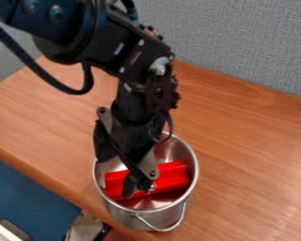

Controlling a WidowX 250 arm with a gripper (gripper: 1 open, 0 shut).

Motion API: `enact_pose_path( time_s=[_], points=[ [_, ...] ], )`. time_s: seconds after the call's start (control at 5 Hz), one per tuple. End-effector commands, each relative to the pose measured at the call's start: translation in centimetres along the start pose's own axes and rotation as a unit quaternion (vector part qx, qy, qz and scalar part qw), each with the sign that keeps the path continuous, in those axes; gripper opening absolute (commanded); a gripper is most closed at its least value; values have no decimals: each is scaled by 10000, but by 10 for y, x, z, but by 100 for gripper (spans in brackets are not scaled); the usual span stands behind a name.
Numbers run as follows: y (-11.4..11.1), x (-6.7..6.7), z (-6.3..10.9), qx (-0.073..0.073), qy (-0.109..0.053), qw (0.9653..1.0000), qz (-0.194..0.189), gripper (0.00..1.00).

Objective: Move the red object from the metal pot to the table

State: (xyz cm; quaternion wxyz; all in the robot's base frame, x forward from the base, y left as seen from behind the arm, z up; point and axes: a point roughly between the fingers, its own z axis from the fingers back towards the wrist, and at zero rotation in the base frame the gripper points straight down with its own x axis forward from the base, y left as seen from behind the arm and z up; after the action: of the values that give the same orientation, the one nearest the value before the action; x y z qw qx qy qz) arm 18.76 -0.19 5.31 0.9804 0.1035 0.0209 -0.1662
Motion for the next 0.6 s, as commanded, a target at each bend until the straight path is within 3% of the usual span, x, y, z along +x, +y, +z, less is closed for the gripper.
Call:
enact_pose_path(
  time_s=[0.0, 0.2, 0.4],
  points=[
    [6, 6, -1, -39, -138, 9991, 408, 100],
    [9, 2, -11, -182, -166, 9958, 885, 100],
    [13, -4, -25, -341, -177, 9902, 1345, 100]
  ],
)
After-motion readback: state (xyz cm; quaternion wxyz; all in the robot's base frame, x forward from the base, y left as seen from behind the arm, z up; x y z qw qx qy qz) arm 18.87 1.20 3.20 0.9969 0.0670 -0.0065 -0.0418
